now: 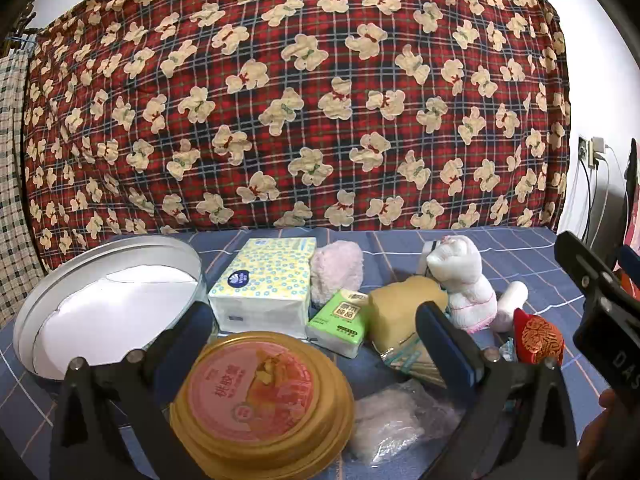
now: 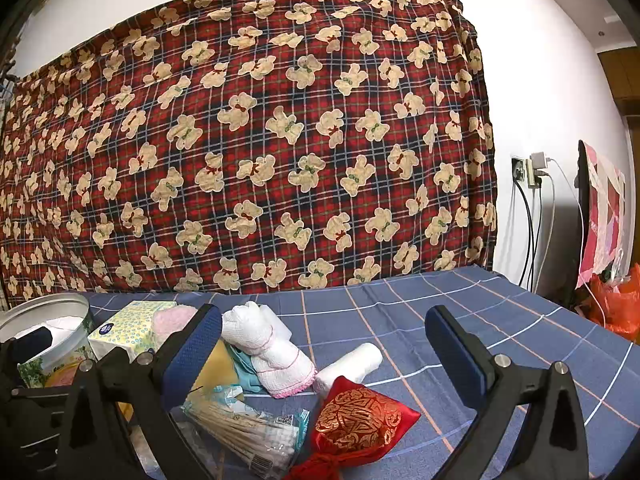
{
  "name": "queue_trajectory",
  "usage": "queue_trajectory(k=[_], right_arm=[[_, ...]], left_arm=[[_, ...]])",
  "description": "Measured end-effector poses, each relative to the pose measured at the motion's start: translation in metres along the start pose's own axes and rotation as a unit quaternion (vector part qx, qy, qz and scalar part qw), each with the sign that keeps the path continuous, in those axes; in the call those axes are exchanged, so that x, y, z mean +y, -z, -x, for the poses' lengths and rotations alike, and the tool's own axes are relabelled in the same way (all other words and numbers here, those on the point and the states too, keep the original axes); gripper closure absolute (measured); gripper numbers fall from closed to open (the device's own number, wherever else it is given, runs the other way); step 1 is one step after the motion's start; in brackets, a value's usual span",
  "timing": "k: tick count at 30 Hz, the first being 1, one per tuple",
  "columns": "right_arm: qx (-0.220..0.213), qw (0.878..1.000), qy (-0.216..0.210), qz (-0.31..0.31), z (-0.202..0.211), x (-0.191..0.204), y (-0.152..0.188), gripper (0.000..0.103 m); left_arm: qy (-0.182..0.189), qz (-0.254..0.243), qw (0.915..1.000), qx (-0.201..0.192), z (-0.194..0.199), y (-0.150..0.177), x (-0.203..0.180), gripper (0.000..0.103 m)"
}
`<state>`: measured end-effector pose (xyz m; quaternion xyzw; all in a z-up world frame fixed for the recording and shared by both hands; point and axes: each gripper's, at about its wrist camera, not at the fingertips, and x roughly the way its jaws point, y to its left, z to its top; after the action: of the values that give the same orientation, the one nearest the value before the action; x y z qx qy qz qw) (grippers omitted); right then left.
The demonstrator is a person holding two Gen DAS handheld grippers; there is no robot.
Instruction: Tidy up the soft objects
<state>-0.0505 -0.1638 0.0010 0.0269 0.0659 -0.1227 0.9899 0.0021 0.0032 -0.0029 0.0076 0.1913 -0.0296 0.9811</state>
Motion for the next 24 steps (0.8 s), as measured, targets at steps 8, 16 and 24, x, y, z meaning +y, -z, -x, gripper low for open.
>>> queue_trajectory(k=[8, 16, 24], right_arm=[[0.002, 1.000, -0.002, 0.000, 0.0003, 0.0002, 0.0018, 0.000], [0.001, 1.000, -0.001, 0.000, -0.0003, 0.0000, 0.0023, 0.000], [-0.001, 1.000, -0.002, 0.001, 0.0001, -0.0005, 0.0022, 0.000]], left_arm=[[0.000, 0.000, 1.0000, 0.000, -0.0001, 0.0007, 0.0004, 0.000], [0.000, 0.000, 1.0000, 0.000, -0.0004, 0.0008, 0.0002, 0.000], [0.000, 0.000, 1.0000, 0.000, -0.0004, 0.0005, 0.0008, 0.000]])
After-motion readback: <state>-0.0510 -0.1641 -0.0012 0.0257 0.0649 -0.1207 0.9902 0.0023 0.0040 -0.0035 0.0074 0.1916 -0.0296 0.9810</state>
